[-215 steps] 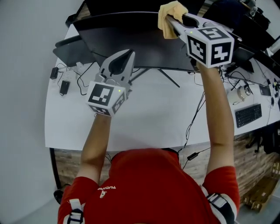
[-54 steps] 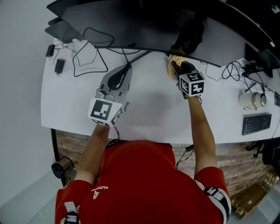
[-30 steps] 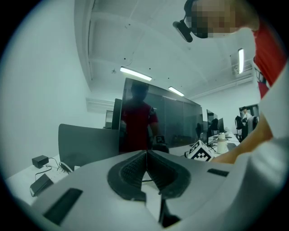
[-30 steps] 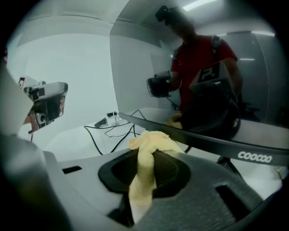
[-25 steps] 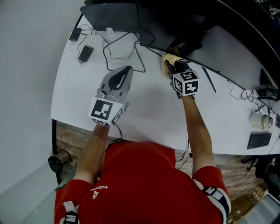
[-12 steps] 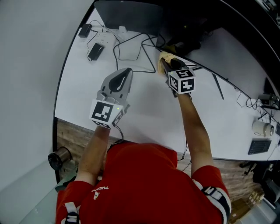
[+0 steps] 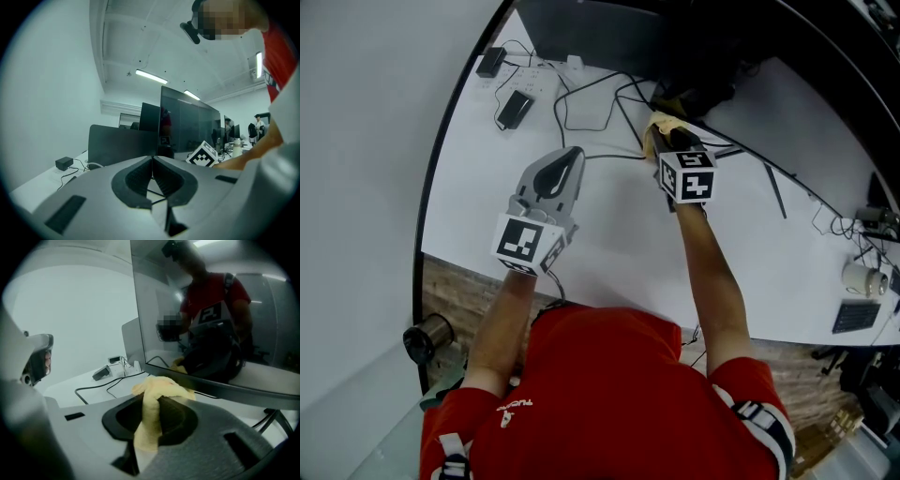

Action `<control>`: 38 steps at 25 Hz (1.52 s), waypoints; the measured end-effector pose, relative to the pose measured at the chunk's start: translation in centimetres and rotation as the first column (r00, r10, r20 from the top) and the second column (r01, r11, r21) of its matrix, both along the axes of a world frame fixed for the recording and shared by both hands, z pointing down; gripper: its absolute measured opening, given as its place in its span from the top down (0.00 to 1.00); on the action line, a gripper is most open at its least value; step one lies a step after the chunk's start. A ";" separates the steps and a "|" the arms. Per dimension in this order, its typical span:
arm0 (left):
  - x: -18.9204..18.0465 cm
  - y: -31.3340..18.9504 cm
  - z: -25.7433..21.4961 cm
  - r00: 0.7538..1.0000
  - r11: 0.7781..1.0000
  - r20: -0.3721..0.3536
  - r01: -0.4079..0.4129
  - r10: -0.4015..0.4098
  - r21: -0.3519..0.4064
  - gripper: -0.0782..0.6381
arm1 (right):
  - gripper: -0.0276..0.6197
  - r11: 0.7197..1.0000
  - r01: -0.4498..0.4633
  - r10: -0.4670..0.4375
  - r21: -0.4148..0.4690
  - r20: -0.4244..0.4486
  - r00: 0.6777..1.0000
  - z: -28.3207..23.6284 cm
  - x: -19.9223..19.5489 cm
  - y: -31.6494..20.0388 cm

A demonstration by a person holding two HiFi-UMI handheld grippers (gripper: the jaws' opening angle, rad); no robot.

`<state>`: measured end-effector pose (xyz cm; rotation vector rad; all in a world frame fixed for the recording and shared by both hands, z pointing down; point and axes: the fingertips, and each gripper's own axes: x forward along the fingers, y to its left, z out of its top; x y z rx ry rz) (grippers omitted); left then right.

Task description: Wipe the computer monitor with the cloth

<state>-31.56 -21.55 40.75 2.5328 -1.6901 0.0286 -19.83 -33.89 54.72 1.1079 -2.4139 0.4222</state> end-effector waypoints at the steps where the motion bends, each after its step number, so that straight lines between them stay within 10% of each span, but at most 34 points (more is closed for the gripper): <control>1: -0.1 0.0 0.0 1.000 1.000 0.000 -0.003 0.003 0.001 0.88 | 0.84 1.000 -0.012 0.012 0.000 0.000 1.000 -0.1 0.0 0.1; 22: -3.2 0.2 0.2 1.000 1.000 -0.016 0.004 -0.004 0.002 0.88 | 0.84 0.996 0.074 -0.075 0.043 0.017 0.997 -2.2 -8.4 0.2; 38: -1.8 1.1 -0.4 0.999 1.000 -0.037 -0.025 0.025 0.014 0.88 | 0.84 0.992 0.037 -0.042 0.124 0.032 0.999 -7.4 -6.9 -0.7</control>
